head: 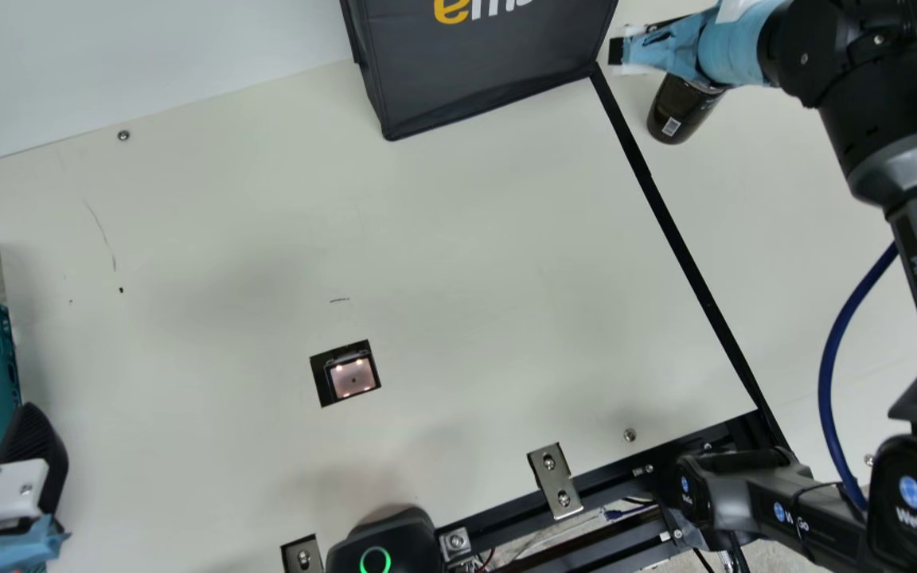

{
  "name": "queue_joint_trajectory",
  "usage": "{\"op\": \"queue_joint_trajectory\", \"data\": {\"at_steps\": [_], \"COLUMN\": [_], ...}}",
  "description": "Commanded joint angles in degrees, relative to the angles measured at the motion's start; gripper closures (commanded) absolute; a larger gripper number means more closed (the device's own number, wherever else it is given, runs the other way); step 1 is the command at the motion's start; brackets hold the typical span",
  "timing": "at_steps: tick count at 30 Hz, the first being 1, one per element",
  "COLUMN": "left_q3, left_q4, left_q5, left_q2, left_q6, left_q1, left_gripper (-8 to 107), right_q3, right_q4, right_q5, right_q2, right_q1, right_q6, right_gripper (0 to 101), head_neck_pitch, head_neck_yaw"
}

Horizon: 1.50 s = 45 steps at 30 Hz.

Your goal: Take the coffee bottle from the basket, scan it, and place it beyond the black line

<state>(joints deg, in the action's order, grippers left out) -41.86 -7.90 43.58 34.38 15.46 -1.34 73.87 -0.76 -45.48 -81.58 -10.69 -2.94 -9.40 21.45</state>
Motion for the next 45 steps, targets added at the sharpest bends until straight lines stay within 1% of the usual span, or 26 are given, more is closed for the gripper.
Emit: {"op": "queue_joint_trajectory", "data": {"at_steps": [1, 13, 33, 45], "left_q3": [0.00, 0.00, 0.00, 0.00], "left_q4": [0.00, 0.00, 0.00, 0.00], "left_q5": [0.00, 0.00, 0.00, 0.00], "left_q2": [0.00, 0.00, 0.00, 0.00], "left_q6": [0.00, 0.00, 0.00, 0.00], "left_q1": [0.00, 0.00, 0.00, 0.00], "left_gripper": [9, 9, 9, 9], "right_q3": [-0.65, -4.32, -12.81, -14.83], "right_q4": [-0.41, -1.67, -3.73, -4.80], "right_q5": [-0.23, -3.00, -7.44, -10.20], "right_q2": [1.25, 8.41, 20.62, 25.54], "right_q1": [1.16, 6.49, 13.46, 16.92], "right_q6": [-0.57, -2.83, -6.61, -8.81], "right_gripper": [10, 10, 10, 10], "head_neck_pitch": [1.48, 1.48, 1.48, 1.48], "head_neck_yaw": [0.13, 0.13, 0.13, 0.13]}}
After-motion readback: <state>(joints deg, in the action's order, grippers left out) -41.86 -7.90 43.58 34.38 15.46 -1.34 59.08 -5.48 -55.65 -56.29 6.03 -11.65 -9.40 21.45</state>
